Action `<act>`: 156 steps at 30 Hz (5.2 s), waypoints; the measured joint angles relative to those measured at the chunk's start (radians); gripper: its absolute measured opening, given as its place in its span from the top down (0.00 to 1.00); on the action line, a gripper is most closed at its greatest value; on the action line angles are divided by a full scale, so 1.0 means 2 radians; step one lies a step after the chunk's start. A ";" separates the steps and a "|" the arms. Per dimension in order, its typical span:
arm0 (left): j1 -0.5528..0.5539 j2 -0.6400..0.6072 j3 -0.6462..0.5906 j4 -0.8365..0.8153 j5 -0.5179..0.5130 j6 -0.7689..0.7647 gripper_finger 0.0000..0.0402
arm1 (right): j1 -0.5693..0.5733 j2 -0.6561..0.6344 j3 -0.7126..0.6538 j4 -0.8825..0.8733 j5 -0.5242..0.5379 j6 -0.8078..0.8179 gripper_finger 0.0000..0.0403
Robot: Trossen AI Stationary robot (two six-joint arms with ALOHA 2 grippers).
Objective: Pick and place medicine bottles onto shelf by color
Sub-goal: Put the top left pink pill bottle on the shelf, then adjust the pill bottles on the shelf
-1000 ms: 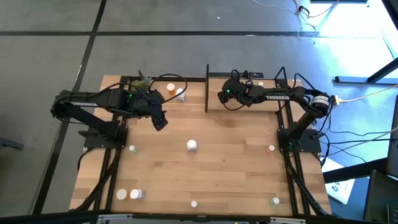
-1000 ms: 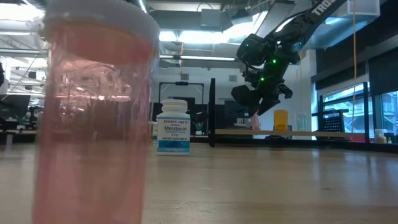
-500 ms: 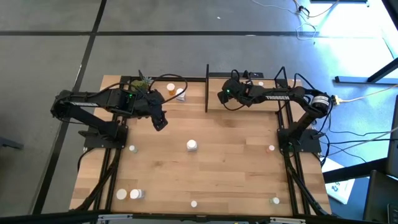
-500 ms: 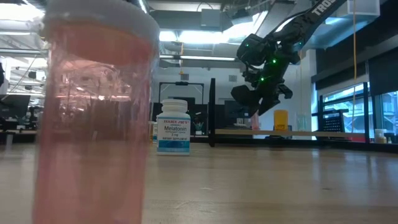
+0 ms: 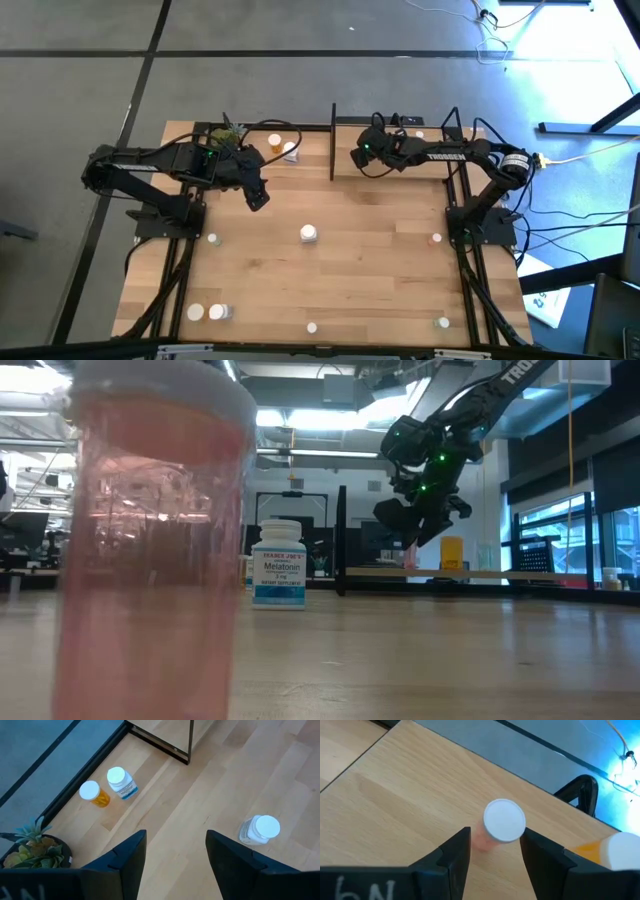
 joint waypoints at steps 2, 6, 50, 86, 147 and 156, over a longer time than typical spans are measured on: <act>0.000 0.000 0.000 0.000 0.000 0.000 0.50 | 0.000 0.000 0.000 0.000 -0.007 0.009 0.57; 0.000 0.000 0.000 0.000 0.000 0.000 0.50 | 0.000 0.000 0.000 0.000 -0.007 0.009 0.57; 0.000 0.000 0.000 0.000 0.000 0.000 0.50 | -0.011 -0.001 0.001 -0.008 -0.053 -0.002 0.60; 0.000 0.000 0.000 0.000 -0.001 0.000 0.50 | -0.032 -0.002 0.001 -0.008 -0.100 0.011 0.54; -0.029 0.000 -0.036 -0.007 0.004 -0.070 0.50 | 0.096 -0.181 0.026 -0.194 -0.490 -0.225 0.99; -0.064 0.000 -0.061 -0.004 0.015 -0.098 0.50 | 0.150 -0.182 0.089 -0.233 -0.404 -0.208 0.99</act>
